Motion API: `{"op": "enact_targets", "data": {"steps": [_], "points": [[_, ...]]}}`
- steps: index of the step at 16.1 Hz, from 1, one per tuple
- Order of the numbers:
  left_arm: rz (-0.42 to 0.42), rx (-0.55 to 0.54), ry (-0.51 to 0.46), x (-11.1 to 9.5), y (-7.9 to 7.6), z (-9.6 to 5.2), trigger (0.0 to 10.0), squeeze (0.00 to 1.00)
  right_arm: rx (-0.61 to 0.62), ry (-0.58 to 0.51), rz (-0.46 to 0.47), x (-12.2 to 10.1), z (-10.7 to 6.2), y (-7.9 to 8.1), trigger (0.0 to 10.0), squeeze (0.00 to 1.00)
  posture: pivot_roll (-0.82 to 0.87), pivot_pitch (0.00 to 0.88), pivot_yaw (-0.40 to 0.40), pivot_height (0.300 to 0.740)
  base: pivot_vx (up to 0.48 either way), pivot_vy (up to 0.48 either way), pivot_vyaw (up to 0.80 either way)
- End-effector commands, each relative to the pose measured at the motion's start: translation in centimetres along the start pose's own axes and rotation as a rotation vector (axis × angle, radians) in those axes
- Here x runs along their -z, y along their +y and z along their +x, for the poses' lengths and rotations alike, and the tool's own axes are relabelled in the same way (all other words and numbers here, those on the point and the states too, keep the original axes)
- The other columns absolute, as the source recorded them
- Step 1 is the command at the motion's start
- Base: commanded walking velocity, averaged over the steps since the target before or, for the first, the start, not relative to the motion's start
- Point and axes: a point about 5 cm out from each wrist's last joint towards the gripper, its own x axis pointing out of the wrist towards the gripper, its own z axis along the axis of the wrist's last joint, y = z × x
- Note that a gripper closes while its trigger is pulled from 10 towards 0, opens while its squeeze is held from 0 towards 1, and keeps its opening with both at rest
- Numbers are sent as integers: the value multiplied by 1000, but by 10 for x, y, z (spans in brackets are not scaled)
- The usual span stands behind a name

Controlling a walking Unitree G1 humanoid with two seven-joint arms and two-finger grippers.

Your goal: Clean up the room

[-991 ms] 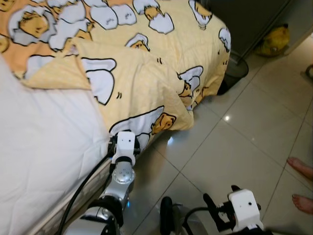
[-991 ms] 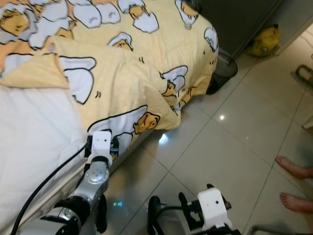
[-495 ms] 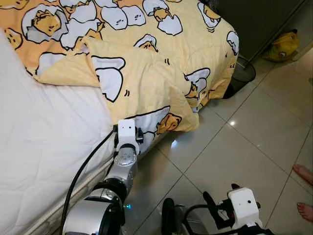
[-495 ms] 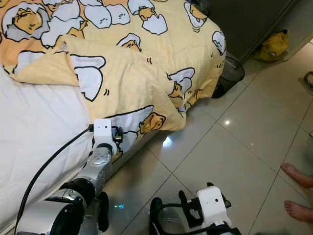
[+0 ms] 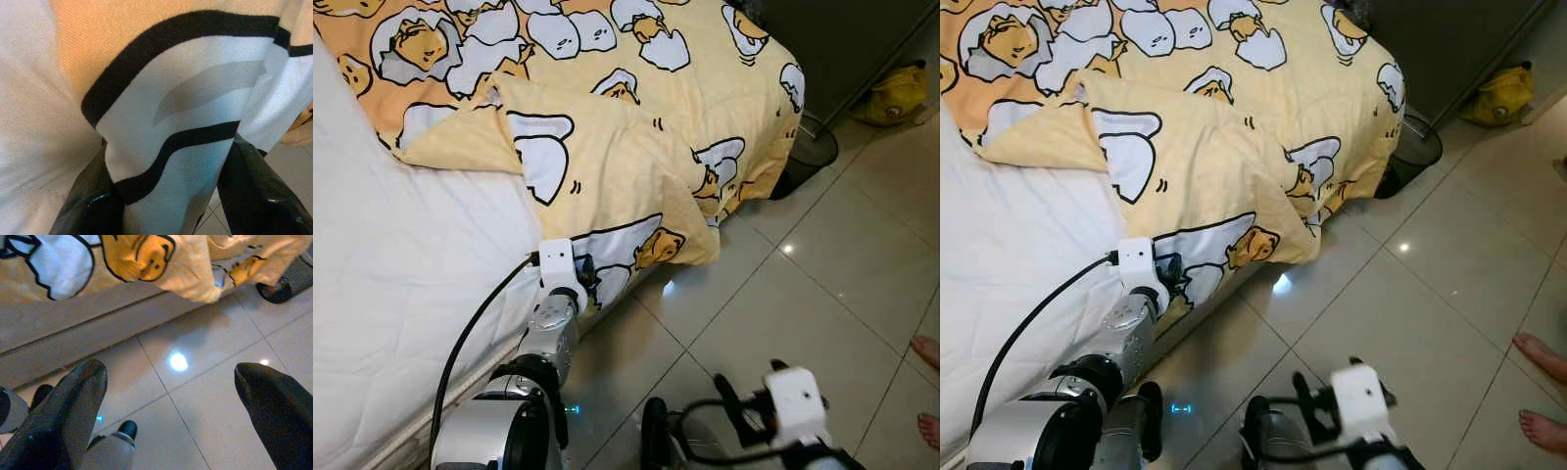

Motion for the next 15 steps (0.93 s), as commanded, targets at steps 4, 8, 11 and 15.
{"op": "enact_targets", "data": {"steps": [4,8,11,15], "points": [[63,93,92,20,-14,-5,0,0,35,32,-12,9,2,-11,10000,0,-115,221,-139,740,0,0,0],[85,143,84,13,-23,-2,0,0,97,-17,39,0,17,-27,10000,0,-97,169,-126,740,0,0,0],[97,165,76,12,-23,-3,0,0,42,-76,92,-11,32,-25,10000,0,-88,132,-120,740,0,0,0],[128,184,80,13,-19,-3,0,0,-115,-117,83,-31,70,-27,10000,0,-64,0,-70,740,0,0,0]]}}
